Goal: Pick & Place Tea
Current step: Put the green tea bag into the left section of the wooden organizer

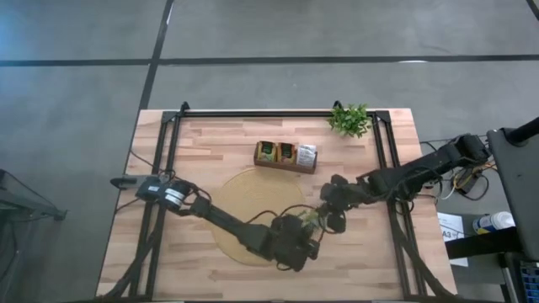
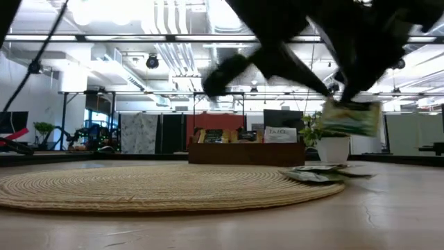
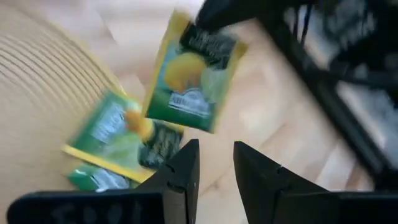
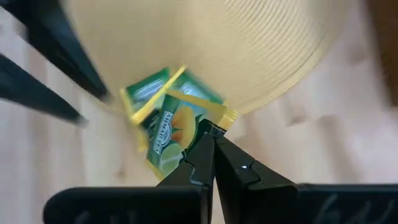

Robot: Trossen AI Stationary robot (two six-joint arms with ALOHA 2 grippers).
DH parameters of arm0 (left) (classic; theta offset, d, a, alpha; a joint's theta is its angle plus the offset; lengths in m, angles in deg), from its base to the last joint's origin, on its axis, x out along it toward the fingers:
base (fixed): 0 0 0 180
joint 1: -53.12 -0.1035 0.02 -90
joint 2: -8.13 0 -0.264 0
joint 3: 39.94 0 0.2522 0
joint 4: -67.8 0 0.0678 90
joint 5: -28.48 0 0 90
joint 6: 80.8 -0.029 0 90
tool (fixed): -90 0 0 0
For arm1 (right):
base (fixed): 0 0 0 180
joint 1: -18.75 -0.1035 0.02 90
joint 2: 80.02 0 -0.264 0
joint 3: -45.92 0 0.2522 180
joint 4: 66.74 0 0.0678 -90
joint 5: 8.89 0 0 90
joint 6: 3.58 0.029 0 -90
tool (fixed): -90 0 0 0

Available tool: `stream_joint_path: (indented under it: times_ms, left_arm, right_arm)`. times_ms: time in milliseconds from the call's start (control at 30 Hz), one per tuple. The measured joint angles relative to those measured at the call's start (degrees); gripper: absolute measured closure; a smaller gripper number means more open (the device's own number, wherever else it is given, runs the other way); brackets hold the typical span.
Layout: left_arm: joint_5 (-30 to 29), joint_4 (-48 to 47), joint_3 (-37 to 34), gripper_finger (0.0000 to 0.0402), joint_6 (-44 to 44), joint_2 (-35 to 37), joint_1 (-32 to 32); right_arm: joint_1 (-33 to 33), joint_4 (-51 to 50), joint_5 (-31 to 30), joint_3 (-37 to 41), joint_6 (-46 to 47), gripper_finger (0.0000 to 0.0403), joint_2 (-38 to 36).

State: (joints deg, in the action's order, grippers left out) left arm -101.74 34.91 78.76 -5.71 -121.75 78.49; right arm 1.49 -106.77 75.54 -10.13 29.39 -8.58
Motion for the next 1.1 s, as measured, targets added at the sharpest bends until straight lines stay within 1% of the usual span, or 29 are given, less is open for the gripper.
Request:
stream_joint_path:
  times_ms: [100,167,333,400,467,567,733,833,933,1000,1100]
  left_arm:
    - [-8.9,-6.3,0.0,0.0307,5.5,3.2,2.5]
    - [-12.9,-11.8,-0.1,0.0307,10.8,4.8,4.0]
    - [-20.1,-26.4,-0.3,0.0307,24.4,7.9,7.3]
    - [-22.4,-31.3,-0.3,0.0307,29.7,9.0,8.0]
    - [-23.9,-36.0,-0.3,0.0307,34.4,9.5,8.5]
    - [-24.2,-41.8,-0.3,0.0307,39.3,10.1,8.7]
    - [-25.3,-49.2,-0.3,0.0307,47.2,11.9,9.6]
    - [-29.2,-53.3,-0.3,0.0309,49.6,13.6,11.4]
    - [-30.4,-59.1,-0.7,0.0315,51.7,16.6,13.4]
    - [-30.6,-61.6,-2.2,0.0319,52.3,18.9,14.3]
    - [-30.9,-62.0,-6.9,0.0325,52.6,23.7,15.2]
  right_arm:
    - [3.1,-3.1,-1.5,-3.3,-6.5,0.0395,0.0]
    - [5.9,-4.2,-1.9,-5.3,-10.5,0.0395,0.1]
    - [13.7,-5.2,-2.1,-10.2,-22.2,0.0395,1.2]
    - [16.6,-5.2,-2.1,-13.2,-27.1,0.0395,2.8]
    - [19.2,-5.2,-2.1,-16.5,-31.6,0.0395,5.3]
    - [22.2,-5.4,-2.1,-22.4,-36.6,0.0395,10.6]
    - [25.3,-7.8,-3.5,-32.6,-43.5,0.0395,20.7]
    - [26.4,-7.7,-3.6,-37.4,-46.6,0.0395,25.6]
    - [27.3,-7.7,-3.8,-41.1,-49.6,0.0395,29.4]
    - [27.7,-7.9,-5.3,-43.0,-51.6,0.0395,31.8]
    - [28.4,-7.8,-7.7,-46.1,-54.9,0.0395,35.2]
